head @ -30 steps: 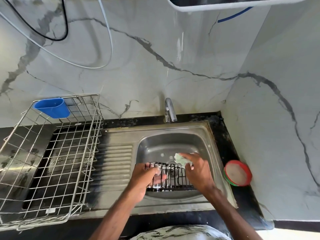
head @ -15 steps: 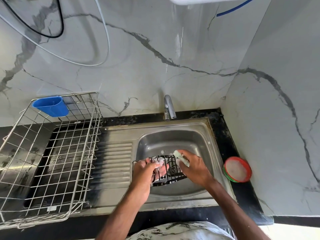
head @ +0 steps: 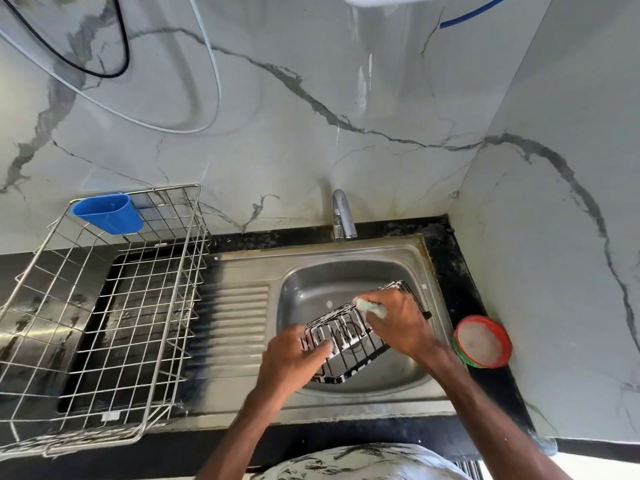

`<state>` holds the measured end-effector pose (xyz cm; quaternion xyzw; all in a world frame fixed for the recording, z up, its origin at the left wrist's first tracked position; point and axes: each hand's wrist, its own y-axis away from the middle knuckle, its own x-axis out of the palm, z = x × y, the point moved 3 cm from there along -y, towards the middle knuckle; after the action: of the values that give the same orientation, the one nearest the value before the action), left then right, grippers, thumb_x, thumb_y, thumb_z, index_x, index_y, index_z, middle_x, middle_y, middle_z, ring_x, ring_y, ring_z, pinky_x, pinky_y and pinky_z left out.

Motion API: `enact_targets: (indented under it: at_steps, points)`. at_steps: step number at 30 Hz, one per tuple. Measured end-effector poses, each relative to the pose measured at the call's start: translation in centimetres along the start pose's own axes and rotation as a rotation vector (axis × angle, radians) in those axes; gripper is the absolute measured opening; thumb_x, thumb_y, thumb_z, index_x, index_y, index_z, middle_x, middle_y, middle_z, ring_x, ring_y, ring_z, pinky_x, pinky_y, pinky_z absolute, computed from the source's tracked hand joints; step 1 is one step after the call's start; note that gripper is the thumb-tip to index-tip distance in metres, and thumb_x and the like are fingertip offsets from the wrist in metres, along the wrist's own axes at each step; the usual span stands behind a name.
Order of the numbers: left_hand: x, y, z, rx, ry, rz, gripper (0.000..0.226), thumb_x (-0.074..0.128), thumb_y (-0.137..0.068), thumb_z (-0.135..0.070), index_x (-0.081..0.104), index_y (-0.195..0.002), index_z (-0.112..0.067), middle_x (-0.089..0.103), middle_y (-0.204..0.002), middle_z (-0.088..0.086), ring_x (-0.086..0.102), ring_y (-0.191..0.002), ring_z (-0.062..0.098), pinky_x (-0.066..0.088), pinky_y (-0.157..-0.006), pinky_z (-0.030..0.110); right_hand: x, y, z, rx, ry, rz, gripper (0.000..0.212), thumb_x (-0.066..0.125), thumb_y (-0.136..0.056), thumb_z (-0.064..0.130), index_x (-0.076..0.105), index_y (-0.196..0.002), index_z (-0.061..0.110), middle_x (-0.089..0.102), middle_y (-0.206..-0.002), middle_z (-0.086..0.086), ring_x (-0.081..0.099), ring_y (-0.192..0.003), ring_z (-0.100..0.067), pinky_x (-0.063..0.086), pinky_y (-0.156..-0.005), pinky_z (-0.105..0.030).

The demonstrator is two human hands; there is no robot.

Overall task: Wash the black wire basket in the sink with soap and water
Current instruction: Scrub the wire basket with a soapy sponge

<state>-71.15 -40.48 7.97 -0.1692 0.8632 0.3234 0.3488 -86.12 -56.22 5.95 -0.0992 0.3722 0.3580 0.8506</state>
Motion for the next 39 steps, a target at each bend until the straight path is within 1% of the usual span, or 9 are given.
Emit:
enact_targets:
  at_steps: [4,9,11,13,14,17,19,24,39]
  points:
    - [0.8,-0.3,-0.4,-0.041,0.155,0.042,0.033,0.066,-0.097,-0.045,0.051,-0.114,-0.021,0.062,-0.096,-0.004,0.062,-0.079,0.008,0.048,-0.062,0.019,-0.3,-0.4,-1.1,-0.007,0.031,-0.039,0.025,0.060,-0.095,0.017,0.071,-0.117,0.020,0.075,-0.088,-0.003,0.068,-0.058,-0.014,0.055,-0.044,-0.029]
    - [1.3,-1.0,0.9,-0.088,0.259,0.098,0.041,0.063,-0.100,-0.041,0.060,-0.079,-0.005,0.050,-0.058,-0.004,0.049,-0.051,0.009,0.054,-0.057,0.028,-1.7,-0.2,-0.4,-0.004,-0.061,-0.063,0.028,0.064,-0.094,0.011,0.074,-0.119,0.020,0.075,-0.106,0.006,0.068,-0.083,0.002,0.056,-0.078,-0.020]
    - [1.2,-0.8,0.8,-0.122,0.366,0.134,0.046,0.059,-0.103,-0.037,0.068,-0.100,0.008,0.071,-0.086,0.023,0.054,-0.064,0.008,0.064,-0.065,0.034,-1.7,0.0,-0.5,0.011,-0.022,-0.066,0.034,0.059,-0.098,0.013,0.069,-0.129,0.022,0.068,-0.117,0.005,0.059,-0.102,-0.006,0.045,-0.094,-0.023]
    - [1.1,-0.2,0.2,-0.136,0.438,0.161,0.041,0.056,-0.105,-0.033,0.069,-0.106,0.006,0.059,-0.121,0.028,0.069,-0.093,0.010,0.060,-0.059,0.022,-1.2,0.8,-0.4,-0.086,-0.024,-0.075,0.038,0.052,-0.102,0.013,0.059,-0.139,0.017,0.065,-0.128,-0.001,0.061,-0.114,-0.016,0.047,-0.102,-0.029]
    - [1.2,-0.2,0.1,-0.128,0.471,0.159,0.036,0.056,-0.105,-0.032,0.070,-0.102,0.001,0.061,-0.121,0.032,0.071,-0.068,0.000,0.059,-0.060,0.021,-0.5,1.7,-0.6,-0.142,0.013,-0.053,0.037,0.048,-0.104,0.016,0.056,-0.141,0.013,0.065,-0.128,0.000,0.063,-0.112,-0.015,0.049,-0.101,-0.029]
    - [1.3,0.0,0.2,-0.103,0.496,0.115,0.033,0.059,-0.103,-0.036,0.068,-0.089,-0.008,0.073,-0.104,0.012,0.071,-0.073,0.002,0.066,-0.077,0.037,0.7,3.6,-1.0,-0.174,0.400,-0.100,0.046,0.028,-0.112,0.029,0.055,-0.138,0.002,0.068,-0.104,0.016,0.059,-0.069,-0.001,0.055,-0.074,-0.017]
    - [1.5,-0.3,0.8,-0.115,0.507,0.070,0.039,0.061,-0.102,-0.039,0.072,-0.096,-0.002,0.072,-0.092,0.012,0.075,-0.075,0.010,0.064,-0.084,0.046,1.4,4.0,1.2,-0.101,-0.024,-0.019,0.059,0.007,-0.108,0.019,0.055,-0.141,0.013,0.071,-0.118,0.001,0.071,-0.092,-0.012,0.060,-0.084,-0.024]
    - [1.4,-0.7,1.6,-0.134,0.515,0.011,0.038,0.064,-0.098,-0.050,0.066,-0.107,-0.013,0.068,-0.089,0.018,0.073,-0.083,0.023,0.062,-0.086,0.053,2.6,4.5,4.3,-0.276,0.188,-0.170,0.065,0.043,-0.088,-0.018,0.059,-0.140,0.018,0.060,-0.141,-0.012,0.058,-0.130,-0.021,0.049,-0.105,-0.031]
    - [0.4,-0.8,0.9,0.041,0.453,-0.068,0.042,0.058,-0.104,-0.035,0.046,-0.070,-0.014,0.028,-0.043,-0.013,0.027,-0.040,0.005,0.025,-0.043,0.020,3.5,5.6,5.9,-0.388,0.146,-0.088,0.073,0.041,-0.082,-0.015,0.051,-0.144,0.021,0.050,-0.151,-0.009,0.059,-0.129,-0.030,0.059,-0.091,-0.045]
